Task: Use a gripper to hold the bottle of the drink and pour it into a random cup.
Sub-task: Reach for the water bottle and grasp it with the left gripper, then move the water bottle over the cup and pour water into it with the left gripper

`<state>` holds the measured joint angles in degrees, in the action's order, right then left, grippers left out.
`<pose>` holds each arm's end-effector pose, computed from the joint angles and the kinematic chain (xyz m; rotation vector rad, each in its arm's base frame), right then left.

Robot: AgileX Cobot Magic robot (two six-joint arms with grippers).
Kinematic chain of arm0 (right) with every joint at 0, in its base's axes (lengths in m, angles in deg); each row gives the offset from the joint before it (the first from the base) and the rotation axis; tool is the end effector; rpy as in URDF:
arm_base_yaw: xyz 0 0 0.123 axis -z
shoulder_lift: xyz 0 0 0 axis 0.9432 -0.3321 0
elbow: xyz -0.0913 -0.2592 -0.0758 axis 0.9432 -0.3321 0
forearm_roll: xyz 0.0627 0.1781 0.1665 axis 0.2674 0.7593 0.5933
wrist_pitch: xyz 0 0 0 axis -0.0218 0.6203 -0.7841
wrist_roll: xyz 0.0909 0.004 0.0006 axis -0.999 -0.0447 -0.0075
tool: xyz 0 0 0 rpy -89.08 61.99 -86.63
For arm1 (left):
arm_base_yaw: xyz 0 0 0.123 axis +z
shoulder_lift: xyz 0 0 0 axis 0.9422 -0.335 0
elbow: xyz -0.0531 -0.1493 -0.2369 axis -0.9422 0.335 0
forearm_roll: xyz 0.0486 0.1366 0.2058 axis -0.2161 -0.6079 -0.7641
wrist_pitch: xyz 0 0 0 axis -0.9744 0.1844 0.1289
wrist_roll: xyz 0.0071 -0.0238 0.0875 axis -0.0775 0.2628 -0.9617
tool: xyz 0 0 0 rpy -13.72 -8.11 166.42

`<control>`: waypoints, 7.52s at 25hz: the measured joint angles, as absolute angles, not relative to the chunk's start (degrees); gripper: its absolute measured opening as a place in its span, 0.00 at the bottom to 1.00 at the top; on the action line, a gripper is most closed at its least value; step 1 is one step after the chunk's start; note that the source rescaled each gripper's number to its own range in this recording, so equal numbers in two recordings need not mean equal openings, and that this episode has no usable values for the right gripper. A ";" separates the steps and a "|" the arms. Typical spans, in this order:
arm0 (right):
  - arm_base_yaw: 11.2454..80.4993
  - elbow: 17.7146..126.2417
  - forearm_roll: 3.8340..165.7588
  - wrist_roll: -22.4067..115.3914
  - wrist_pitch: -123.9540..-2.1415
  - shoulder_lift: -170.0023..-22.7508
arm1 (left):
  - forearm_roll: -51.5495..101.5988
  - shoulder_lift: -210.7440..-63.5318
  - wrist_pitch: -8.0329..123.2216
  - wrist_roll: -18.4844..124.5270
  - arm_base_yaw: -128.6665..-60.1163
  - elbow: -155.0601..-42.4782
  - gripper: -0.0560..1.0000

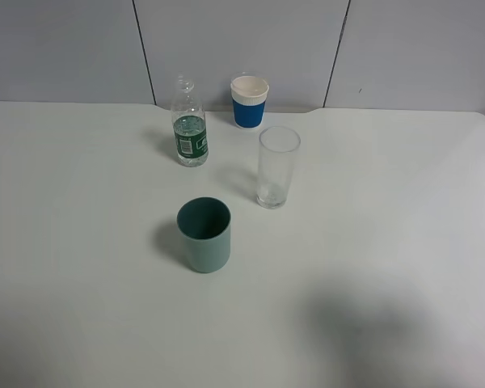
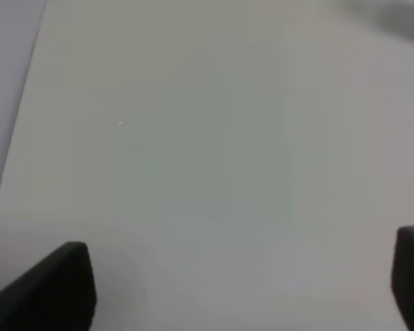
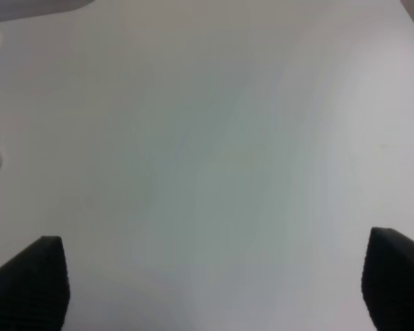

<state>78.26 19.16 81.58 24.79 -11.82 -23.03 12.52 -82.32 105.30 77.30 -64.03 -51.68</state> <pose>-0.0018 0.0068 0.2717 0.1140 2.0513 0.0024 0.0502 0.0043 0.3027 0.0596 2.1388 0.1447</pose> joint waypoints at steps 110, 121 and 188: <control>78.26 19.16 81.58 24.79 -11.82 -23.03 | -40.42 -178.05 5.56 105.87 -79.09 -69.34 0.92; 78.26 19.16 81.58 24.79 -11.82 -23.03 | -41.30 -184.88 1.19 106.20 -79.11 -74.35 0.92; 78.26 19.16 81.58 24.79 -11.82 -23.03 | -42.62 -173.92 22.30 117.72 -83.55 -84.28 0.08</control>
<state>78.26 19.16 81.58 24.79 -11.82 -23.03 -42.62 -173.92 22.30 117.72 -83.55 -84.28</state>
